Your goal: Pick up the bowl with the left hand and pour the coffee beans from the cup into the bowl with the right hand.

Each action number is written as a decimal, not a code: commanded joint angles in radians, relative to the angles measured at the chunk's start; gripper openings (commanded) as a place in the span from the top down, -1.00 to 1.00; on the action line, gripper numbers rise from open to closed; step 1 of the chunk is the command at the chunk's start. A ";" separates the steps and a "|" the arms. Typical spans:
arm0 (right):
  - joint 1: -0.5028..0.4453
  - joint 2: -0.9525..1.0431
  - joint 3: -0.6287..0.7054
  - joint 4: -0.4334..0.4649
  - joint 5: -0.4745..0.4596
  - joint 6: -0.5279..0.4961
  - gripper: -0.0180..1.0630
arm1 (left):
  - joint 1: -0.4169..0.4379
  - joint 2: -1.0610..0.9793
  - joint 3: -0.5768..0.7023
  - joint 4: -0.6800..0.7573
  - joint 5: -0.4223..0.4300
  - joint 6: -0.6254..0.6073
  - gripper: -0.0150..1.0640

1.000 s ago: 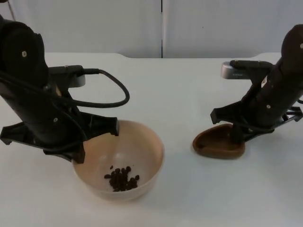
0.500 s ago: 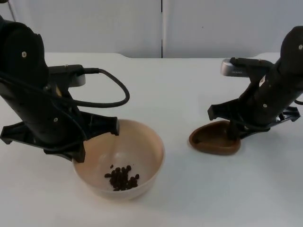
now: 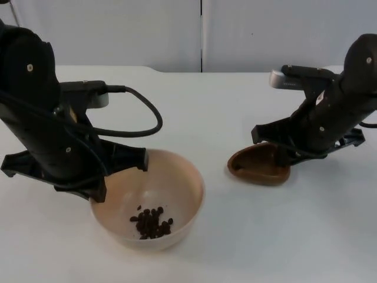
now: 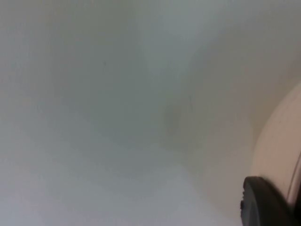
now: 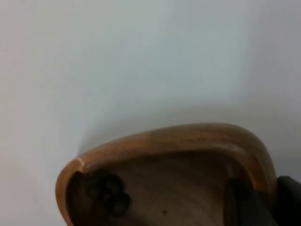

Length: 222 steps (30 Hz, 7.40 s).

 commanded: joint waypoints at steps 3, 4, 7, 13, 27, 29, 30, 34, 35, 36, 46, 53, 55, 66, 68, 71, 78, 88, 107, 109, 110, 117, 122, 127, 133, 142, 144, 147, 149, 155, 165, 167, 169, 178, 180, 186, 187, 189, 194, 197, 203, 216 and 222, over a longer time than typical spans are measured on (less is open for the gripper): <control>0.006 -0.001 0.001 0.001 -0.006 -0.002 0.96 | 0.004 0.001 0.003 0.006 -0.009 0.012 0.98; 0.006 -0.001 0.001 0.001 -0.006 -0.002 0.96 | 0.004 0.001 0.003 0.006 -0.009 0.012 0.98; 0.006 -0.001 0.001 0.001 -0.002 -0.002 0.96 | 0.004 0.001 0.003 0.006 -0.009 0.012 0.95; 0.006 -0.001 0.001 0.001 -0.002 -0.002 0.96 | 0.004 0.001 0.003 0.006 -0.015 0.012 0.31; 0.006 -0.001 0.001 0.005 -0.021 -0.002 0.20 | 0.004 -0.073 0.001 0.002 -0.025 0.012 -0.42; 0.006 -0.001 0.001 0.005 -0.029 -0.002 0.01 | 0.004 -0.108 0.001 0.004 -0.013 0.012 -0.42; 0.006 -0.001 0.001 0.008 -0.031 0.004 -0.12 | 0.004 -0.141 0.001 0.006 -0.005 0.012 -0.42; 0.006 -0.014 0.001 0.009 -0.019 0.006 -0.38 | 0.004 -0.253 0.001 0.012 0.020 0.057 -0.42; 0.006 -0.027 0.001 -0.001 -0.011 0.006 -0.41 | 0.004 -0.299 0.001 0.012 0.026 0.073 -0.42; 0.006 -0.048 0.001 -0.006 0.002 0.000 -0.42 | 0.004 -0.347 0.001 0.012 0.033 0.087 -0.42; 0.006 -0.352 0.001 -0.028 0.147 -0.107 -0.42 | 0.004 -0.775 0.001 0.048 0.045 0.112 -0.42; 0.006 -0.586 0.001 -0.024 0.255 -0.166 -0.42 | 0.004 -1.023 0.001 0.050 0.077 0.185 -0.42; 0.006 -0.673 0.001 -0.024 0.287 -0.173 -0.42 | 0.004 -1.086 0.001 0.050 0.097 0.185 -0.42; 0.006 -0.885 0.001 -0.022 0.404 -0.180 -0.42 | 0.004 -1.180 0.003 0.061 0.224 0.230 -0.42; 0.006 -0.909 0.003 -0.024 0.428 -0.180 -0.42 | 0.004 -1.180 0.003 0.061 0.233 0.230 -0.42; 0.006 -0.961 0.040 -0.024 0.437 -0.180 -0.42 | 0.004 -1.186 0.003 0.057 0.256 0.252 -0.42; 0.006 -1.116 0.203 -0.024 0.416 -0.211 -0.42 | 0.004 -1.273 0.030 0.006 0.311 0.309 -0.42; 0.006 -1.376 0.416 -0.033 0.376 -0.243 -0.42 | 0.004 -1.480 0.139 -0.001 0.388 0.309 -0.42; 0.006 -1.833 0.632 -0.040 0.482 -0.248 -0.42 | 0.004 -1.745 0.182 0.028 0.577 0.309 -0.42; 0.006 -1.881 0.632 -0.059 0.526 -0.248 -0.42 | 0.004 -1.779 0.184 0.048 0.613 0.309 -0.42; 0.006 -1.895 0.632 -0.059 0.539 -0.248 -0.42 | 0.004 -1.793 0.190 0.051 0.618 0.309 -0.42; 0.006 -1.967 0.632 -0.071 0.590 -0.215 -0.42 | 0.004 -1.809 0.305 0.049 0.664 0.309 -0.42; 0.006 -1.994 0.636 -0.158 0.617 -0.127 -0.42 | 0.004 -1.809 0.350 0.055 0.662 0.307 -0.42; 0.006 -2.019 0.659 -0.161 0.617 -0.116 -0.42 | 0.004 -1.809 0.356 0.060 0.653 0.307 -0.42; 0.006 -2.037 0.682 -0.160 0.614 -0.116 -0.42 | 0.004 -1.809 0.355 0.064 0.653 0.307 -0.42; 0.006 -2.037 0.653 -0.179 0.766 -0.121 -0.42 | 0.004 -1.809 0.355 0.066 0.653 0.305 -0.42; 0.006 -2.037 0.660 -0.186 0.776 -0.121 -0.42 | 0.004 -1.809 0.355 0.066 0.653 0.305 -0.42; 0.006 -2.037 0.683 -0.193 0.790 -0.133 -0.42 | 0.004 -1.809 0.355 0.068 0.653 0.305 -0.42; 0.006 -2.037 0.686 -0.193 0.794 -0.136 -0.42 | 0.004 -1.809 0.355 0.068 0.653 0.305 -0.42; 0.006 -2.037 0.686 -0.190 0.794 -0.136 -0.42 | 0.004 -1.809 0.355 0.068 0.653 0.305 -0.42; 0.006 -2.037 0.688 -0.210 0.794 -0.119 -0.42 | 0.004 -1.809 0.355 0.068 0.653 0.305 -0.42; 0.006 -2.037 0.688 -0.210 0.794 -0.112 -0.42 | 0.004 -1.809 0.355 0.068 0.653 0.305 -0.42; 0.006 -2.037 0.688 -0.210 0.794 -0.112 -0.45 | 0.004 -1.809 0.355 0.068 0.653 0.305 -0.45; 0.006 -2.037 0.688 -0.210 0.794 -0.112 -0.99 | 0.004 -1.809 0.355 0.073 0.653 0.297 -0.98; 0.006 -2.037 0.688 -0.210 0.794 -0.112 -0.99 | 0.004 -1.809 0.355 0.073 0.653 0.297 -0.98; 0.006 -2.037 0.688 -0.210 0.794 -0.112 -0.99 | 0.004 -1.809 0.355 0.073 0.653 0.297 -0.97; 0.006 -2.037 0.688 -0.210 0.794 -0.111 -0.99 | 0.004 -1.809 0.355 0.073 0.653 0.297 -0.97; 0.006 -2.037 0.688 -0.210 0.794 -0.111 -0.99 | 0.004 -1.809 0.355 0.076 0.653 0.297 -0.97; 0.006 -2.037 0.688 -0.204 0.794 -0.111 -0.99 | 0.004 -1.809 0.355 0.083 0.653 0.297 -0.97; 0.006 -2.037 0.688 -0.204 0.794 -0.111 -0.99 | 0.004 -1.809 0.355 0.083 0.653 0.297 -0.97; 0.006 -2.037 0.688 -0.204 0.794 -0.111 -0.99 | 0.004 -1.809 0.355 0.083 0.653 0.297 -0.97; 0.006 -2.037 0.688 -0.204 0.794 -0.111 -0.99 | 0.004 -1.809 0.355 0.083 0.653 0.300 -0.97; 0.006 -2.037 0.688 -0.204 0.794 -0.111 -0.99 | 0.004 -1.809 0.355 0.085 0.653 0.300 -0.97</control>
